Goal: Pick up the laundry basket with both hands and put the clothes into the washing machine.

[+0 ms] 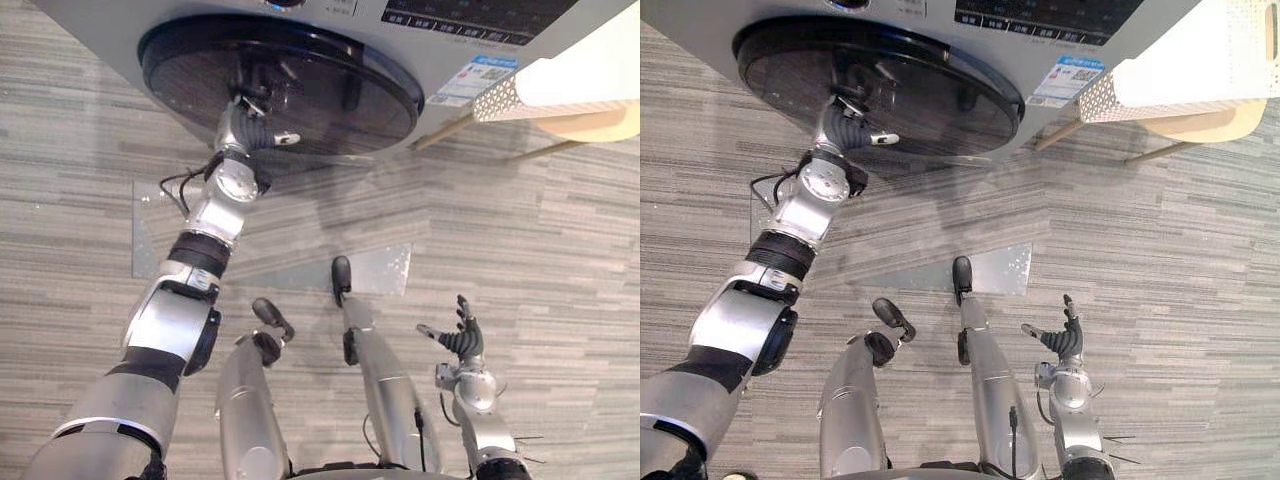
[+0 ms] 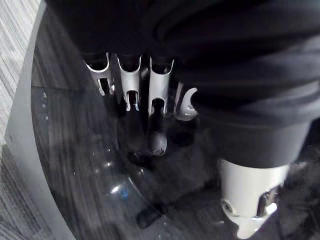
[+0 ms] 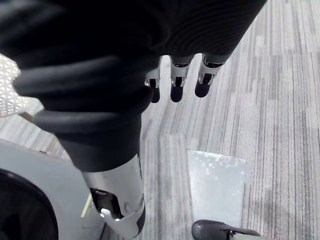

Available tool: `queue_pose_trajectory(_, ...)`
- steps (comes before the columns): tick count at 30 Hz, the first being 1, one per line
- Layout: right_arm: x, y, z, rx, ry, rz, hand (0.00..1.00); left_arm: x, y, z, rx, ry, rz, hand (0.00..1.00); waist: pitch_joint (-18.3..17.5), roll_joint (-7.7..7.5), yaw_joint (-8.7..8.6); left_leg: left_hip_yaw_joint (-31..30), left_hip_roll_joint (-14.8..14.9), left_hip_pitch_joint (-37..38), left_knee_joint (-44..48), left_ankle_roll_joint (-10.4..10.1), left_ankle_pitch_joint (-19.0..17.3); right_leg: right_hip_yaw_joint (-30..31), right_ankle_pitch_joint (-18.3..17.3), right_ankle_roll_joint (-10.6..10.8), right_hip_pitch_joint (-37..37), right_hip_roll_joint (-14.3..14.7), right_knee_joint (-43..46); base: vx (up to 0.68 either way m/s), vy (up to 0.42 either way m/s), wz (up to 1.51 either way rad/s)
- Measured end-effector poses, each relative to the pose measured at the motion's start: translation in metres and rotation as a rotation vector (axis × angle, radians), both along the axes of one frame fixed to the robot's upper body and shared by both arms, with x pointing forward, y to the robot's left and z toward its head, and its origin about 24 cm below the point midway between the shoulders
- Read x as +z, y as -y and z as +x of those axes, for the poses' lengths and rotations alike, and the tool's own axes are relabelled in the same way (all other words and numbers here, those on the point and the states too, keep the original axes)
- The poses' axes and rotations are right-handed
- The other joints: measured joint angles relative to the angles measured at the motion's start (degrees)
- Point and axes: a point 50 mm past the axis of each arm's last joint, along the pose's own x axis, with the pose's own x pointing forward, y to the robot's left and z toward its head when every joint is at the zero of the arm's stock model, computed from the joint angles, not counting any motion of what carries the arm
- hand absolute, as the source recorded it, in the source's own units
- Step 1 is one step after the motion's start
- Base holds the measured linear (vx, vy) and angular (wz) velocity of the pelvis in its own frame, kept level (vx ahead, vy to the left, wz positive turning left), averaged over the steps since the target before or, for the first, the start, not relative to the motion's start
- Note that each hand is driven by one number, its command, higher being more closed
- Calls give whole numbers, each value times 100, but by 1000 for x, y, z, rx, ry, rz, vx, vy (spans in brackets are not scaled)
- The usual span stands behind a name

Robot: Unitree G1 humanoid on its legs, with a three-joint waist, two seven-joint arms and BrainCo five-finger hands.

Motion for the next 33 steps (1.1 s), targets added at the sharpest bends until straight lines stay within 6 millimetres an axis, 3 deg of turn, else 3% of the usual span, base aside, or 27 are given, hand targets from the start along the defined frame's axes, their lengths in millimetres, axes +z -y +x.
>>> queue_pose_trajectory(2,-6,-2,-3,-5,-26,11,0,-20,5,-7,-41,-2,-47,0,-6,-9,-50,-80,-197,185,-290,8,183,-161,-42,-10,184,-139,-4,32,-39,57)
queue_pose_trajectory(4,-21,-3,-10,-9,-103,24,0,-74,20,-21,-98,-102,-145,0,-9,-5,-61,-287,-485,573,-753,-8,488,-499,-204,-59,602,-359,21,38,-37,97)
queue_pose_trajectory(5,-24,-4,-11,-9,-118,26,0,-89,22,-26,-104,-135,-164,0,-18,-6,-43,-302,-529,671,-861,2,540,-599,-269,-93,695,-406,72,23,-35,103)
queue_pose_trajectory(6,-28,-3,-13,-12,-139,26,0,-120,24,-38,-103,-215,-205,0,-19,-8,5,-384,-608,851,-1028,19,611,-790,-426,-100,841,-498,241,8,-22,81)
queue_pose_trajectory(7,-29,-3,-14,-14,-150,27,0,-137,24,-45,-96,-262,-224,0,-27,-14,28,-410,-650,954,-1107,10,613,-876,-512,-70,920,-561,330,11,-12,97)
queue_pose_trajectory(9,-40,-3,-21,-20,-222,31,0,-204,17,-84,-48,-458,-293,0,-249,-9,81,-217,-692,1311,-1416,-33,705,-1215,-724,-77,1190,-758,508,52,-18,93)
queue_pose_trajectory(10,-43,-3,-23,-22,-240,34,0,-219,15,-95,-35,-505,-311,0,-317,-12,131,-236,-730,1392,-1497,-47,776,-1265,-759,-66,1270,-786,514,60,-21,63)
queue_pose_trajectory(12,-53,-4,-30,-29,-303,45,0,-267,2,-142,40,-666,-374,0,-603,-21,364,-336,-918,1756,-1802,-9,909,-1388,-865,41,1619,-900,489,57,15,41)
queue_pose_trajectory(15,-64,-1,-40,-54,-362,57,0,-311,-16,-196,151,-846,-429,0,-1078,78,474,-569,-1140,2094,-2207,-14,1035,-1622,-912,106,2050,-970,260,106,32,47)
queue_pose_trajectory(19,-80,2,-54,-84,-454,81,0,-342,-38,-245,291,-1002,-468,0,-1416,189,551,-1010,-1350,2414,-2697,-57,1301,-2044,-943,209,2552,-1045,-33,95,24,52)
queue_pose_trajectory(25,-92,6,-67,-120,-535,113,0,-351,-39,-254,330,-1046,-491,0,-1503,226,543,-1684,-1466,2613,-3149,-200,1730,-3242,-1156,248,3253,-1141,-89,83,1,91)
queue_pose_trajectory(28,-95,8,-70,-134,-554,118,0,-357,-43,-268,372,-1082,-508,0,-1603,171,664,-1780,-1526,2749,-3264,-152,1763,-3421,-1218,321,3439,-1174,-81,33,44,46)
queue_pose_trajectory(33,-99,3,-67,-118,-586,132,0,-367,-51,-297,467,-1136,-561,0,-1617,101,672,-2032,-1750,2772,-3311,-12,1703,-3664,-1397,406,3526,-1372,122,22,62,30)
